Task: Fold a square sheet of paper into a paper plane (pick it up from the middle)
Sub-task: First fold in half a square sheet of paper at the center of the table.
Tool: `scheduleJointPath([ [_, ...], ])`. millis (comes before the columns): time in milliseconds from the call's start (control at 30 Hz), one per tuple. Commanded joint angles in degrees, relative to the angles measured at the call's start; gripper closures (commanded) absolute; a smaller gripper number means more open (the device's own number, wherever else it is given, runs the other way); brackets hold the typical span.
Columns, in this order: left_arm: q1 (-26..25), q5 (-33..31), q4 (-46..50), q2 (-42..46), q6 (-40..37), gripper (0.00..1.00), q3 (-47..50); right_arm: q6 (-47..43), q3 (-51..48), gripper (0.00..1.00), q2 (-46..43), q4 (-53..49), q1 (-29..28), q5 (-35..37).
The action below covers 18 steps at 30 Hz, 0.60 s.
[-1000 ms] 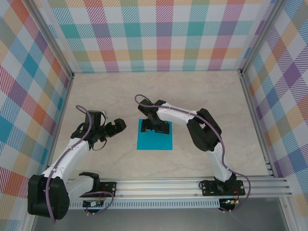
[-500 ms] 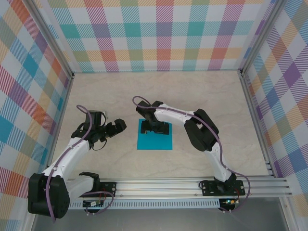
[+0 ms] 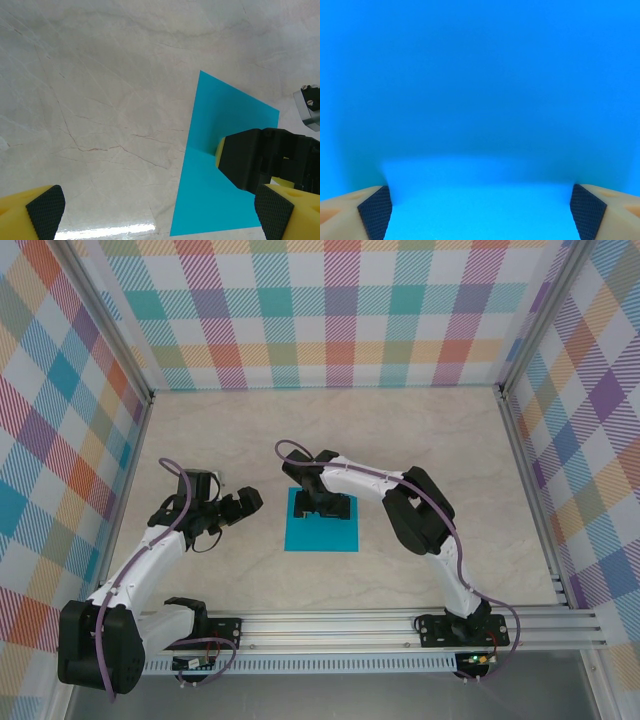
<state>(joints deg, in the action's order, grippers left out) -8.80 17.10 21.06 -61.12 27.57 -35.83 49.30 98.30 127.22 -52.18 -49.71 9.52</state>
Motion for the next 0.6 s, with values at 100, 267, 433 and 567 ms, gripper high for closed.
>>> scheduleJointPath([
  [100, 0.07, 1.00, 1.90, -0.14, -0.77, 0.00, -1.96, -0.01, -4.35, 0.12, 5.52, 0.32, -0.34, -2.84],
  [267, 0.08, 1.08, 1.96, -0.45, -0.70, 0.00, -1.98, -0.73, -4.22, 0.14, 4.80, 0.61, -0.37, -2.93],
  [433, 0.10, 1.06, 2.01, -0.65, -0.75, 0.00, -2.13, -0.78, -3.83, 0.18, 4.53, 0.42, -0.31, -2.84],
  [567, 0.10, 1.09, 1.97, -0.69, -0.76, 0.00, -2.26, -1.34, -2.79, 0.20, 4.33, -0.41, -0.35, -2.50],
])
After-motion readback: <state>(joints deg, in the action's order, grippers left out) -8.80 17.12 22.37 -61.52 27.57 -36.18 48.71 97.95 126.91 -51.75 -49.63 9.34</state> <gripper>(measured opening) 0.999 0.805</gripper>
